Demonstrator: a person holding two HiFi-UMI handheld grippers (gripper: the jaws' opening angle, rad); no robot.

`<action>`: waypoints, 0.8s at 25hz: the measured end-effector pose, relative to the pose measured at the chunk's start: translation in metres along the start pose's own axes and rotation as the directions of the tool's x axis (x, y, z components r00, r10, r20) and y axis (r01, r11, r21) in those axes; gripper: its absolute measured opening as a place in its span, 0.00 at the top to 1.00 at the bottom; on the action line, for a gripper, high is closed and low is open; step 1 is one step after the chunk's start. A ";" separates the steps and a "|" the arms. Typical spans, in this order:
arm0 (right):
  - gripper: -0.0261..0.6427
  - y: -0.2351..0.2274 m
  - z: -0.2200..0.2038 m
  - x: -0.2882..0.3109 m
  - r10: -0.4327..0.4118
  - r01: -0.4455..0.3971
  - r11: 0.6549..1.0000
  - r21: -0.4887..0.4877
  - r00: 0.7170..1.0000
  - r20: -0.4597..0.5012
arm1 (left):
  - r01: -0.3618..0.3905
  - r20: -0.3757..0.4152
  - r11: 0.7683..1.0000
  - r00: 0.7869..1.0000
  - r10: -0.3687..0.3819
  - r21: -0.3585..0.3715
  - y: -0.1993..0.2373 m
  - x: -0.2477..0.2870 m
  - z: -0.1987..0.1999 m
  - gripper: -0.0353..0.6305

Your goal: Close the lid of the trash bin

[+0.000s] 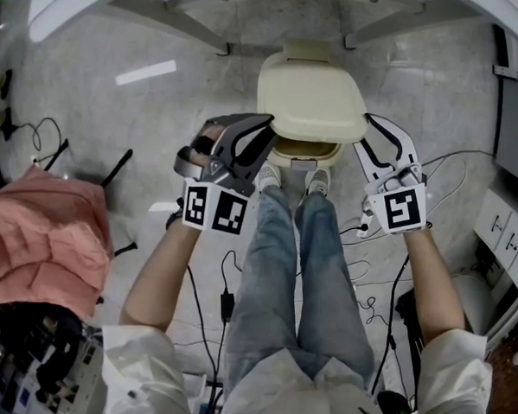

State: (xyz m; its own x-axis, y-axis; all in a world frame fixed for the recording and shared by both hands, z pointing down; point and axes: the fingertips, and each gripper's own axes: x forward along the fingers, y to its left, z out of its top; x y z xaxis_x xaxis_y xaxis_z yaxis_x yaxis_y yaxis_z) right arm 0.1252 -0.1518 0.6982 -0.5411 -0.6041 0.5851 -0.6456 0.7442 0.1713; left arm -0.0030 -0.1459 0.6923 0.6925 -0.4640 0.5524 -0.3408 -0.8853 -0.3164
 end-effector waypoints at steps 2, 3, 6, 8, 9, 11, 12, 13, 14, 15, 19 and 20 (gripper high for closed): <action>0.75 0.003 -0.003 0.000 0.006 -0.006 1.000 -0.012 1.000 -0.009 | 0.013 -0.005 1.000 1.000 -0.013 0.003 -0.004 0.000 -0.002 0.81; 0.75 0.004 -0.005 0.000 0.009 -0.009 1.000 -0.018 1.000 -0.012 | 0.019 -0.008 1.000 1.000 -0.019 0.004 -0.006 0.000 -0.003 0.81; 0.74 0.008 -0.008 0.000 0.015 -0.016 0.999 -0.031 1.000 -0.021 | 0.034 -0.012 0.999 0.999 -0.034 0.015 -0.011 0.000 -0.006 0.81; 0.74 0.011 -0.011 0.000 0.020 -0.021 0.999 -0.035 0.999 -0.028 | 0.042 -0.015 0.999 0.999 -0.041 0.021 -0.014 0.000 -0.008 0.80; 0.73 0.013 -0.012 -0.001 0.024 -0.025 0.999 -0.038 0.999 -0.033 | 0.046 -0.017 0.999 0.999 -0.046 0.025 -0.016 0.000 -0.009 0.80; 0.72 0.017 -0.015 -0.001 0.034 -0.036 0.998 -0.049 0.998 -0.043 | 0.057 -0.023 0.998 0.998 -0.056 0.029 -0.020 -0.001 -0.011 0.80; 0.72 0.018 -0.017 -0.001 0.040 -0.043 0.997 -0.058 0.998 -0.050 | 0.062 -0.025 0.998 0.998 -0.061 0.030 -0.022 -0.001 -0.013 0.79; 0.72 0.020 -0.019 0.000 0.046 -0.049 0.997 -0.067 0.997 -0.055 | 0.066 -0.027 0.997 0.997 -0.065 0.031 -0.024 0.000 -0.014 0.79; 0.72 0.021 -0.020 0.000 0.050 -0.055 0.996 -0.074 0.997 -0.059 | 0.070 -0.029 0.997 0.997 -0.069 0.031 -0.026 0.000 -0.015 0.79; 0.71 0.022 -0.021 0.000 0.054 -0.059 0.995 -0.078 0.997 -0.061 | 0.074 -0.031 0.997 0.997 -0.073 0.031 -0.027 0.000 -0.016 0.79; 0.70 0.027 -0.027 0.000 0.070 -0.078 0.992 -0.097 0.994 -0.081 | 0.091 -0.035 0.995 0.995 -0.090 0.033 -0.032 0.001 -0.019 0.78; 0.70 0.028 -0.029 0.000 0.074 -0.083 0.991 -0.107 0.993 -0.090 | 0.097 -0.037 0.995 0.995 -0.095 0.038 -0.034 0.001 -0.020 0.78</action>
State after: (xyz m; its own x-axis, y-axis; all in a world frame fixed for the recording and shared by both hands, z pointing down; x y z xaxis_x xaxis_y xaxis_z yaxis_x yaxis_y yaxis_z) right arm 0.1228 -0.1223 0.7257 -0.5366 -0.5195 0.6650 -0.5366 0.8182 0.2062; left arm -0.0035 -0.1165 0.7193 0.6978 -0.3784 0.6081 -0.2481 -0.9242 -0.2904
